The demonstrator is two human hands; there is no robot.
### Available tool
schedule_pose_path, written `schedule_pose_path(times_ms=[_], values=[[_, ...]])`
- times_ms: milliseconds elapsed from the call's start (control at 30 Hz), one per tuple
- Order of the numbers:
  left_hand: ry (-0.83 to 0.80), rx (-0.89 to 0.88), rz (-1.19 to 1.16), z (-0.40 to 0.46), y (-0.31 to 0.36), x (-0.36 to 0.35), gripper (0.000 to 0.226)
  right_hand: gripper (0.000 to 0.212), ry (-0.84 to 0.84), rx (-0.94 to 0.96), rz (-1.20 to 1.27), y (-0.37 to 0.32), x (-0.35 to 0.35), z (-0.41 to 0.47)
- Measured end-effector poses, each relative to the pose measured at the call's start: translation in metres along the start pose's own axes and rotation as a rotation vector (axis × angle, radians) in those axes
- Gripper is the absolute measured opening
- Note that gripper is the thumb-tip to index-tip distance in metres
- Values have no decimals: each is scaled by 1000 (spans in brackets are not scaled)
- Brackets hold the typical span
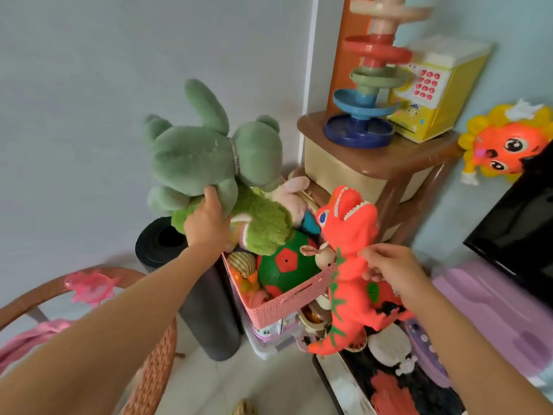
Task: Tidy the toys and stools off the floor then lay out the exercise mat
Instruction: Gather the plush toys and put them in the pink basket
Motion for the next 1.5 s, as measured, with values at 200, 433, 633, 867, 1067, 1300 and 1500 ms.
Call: schedule_pose_path(times_ms=[200, 433, 633, 867, 1067, 1300, 1500], values=[[-434, -65, 143, -9, -12, -90, 35, 25, -61, 9, -15, -5, -22, 21], [-392, -211, 45, 34, 34, -101, 33, 22, -69, -9, -6, -10, -36, 47], [-360, 71, -173, 70, -8, -94, 36, 22, -54, -30, 13, -11, -37, 55], [-610, 107, -103, 29, -23, -141, 47, 30, 3, -103, -6, -10, -33, 74], [-490, 288, -341, 42, -39, -131, 39, 27, -41, -53, -14, -44, -40, 85], [-126, 346, -654, 85, -34, -72, 36, 19, -96, 142, -166, -135, -29, 107], [-107, 317, -605, 108, -62, -61, 30, 22, -229, 96, -321, -165, -65, 144]])
Point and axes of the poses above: each hand's wrist, its own z-axis towards the middle knuckle, its own x-axis out of the back of the hand, y = z × x, the point moved 10 cm from there along z, towards the middle knuckle, and after that the axes turned 10 degrees about -z, right-handed, at the moved point
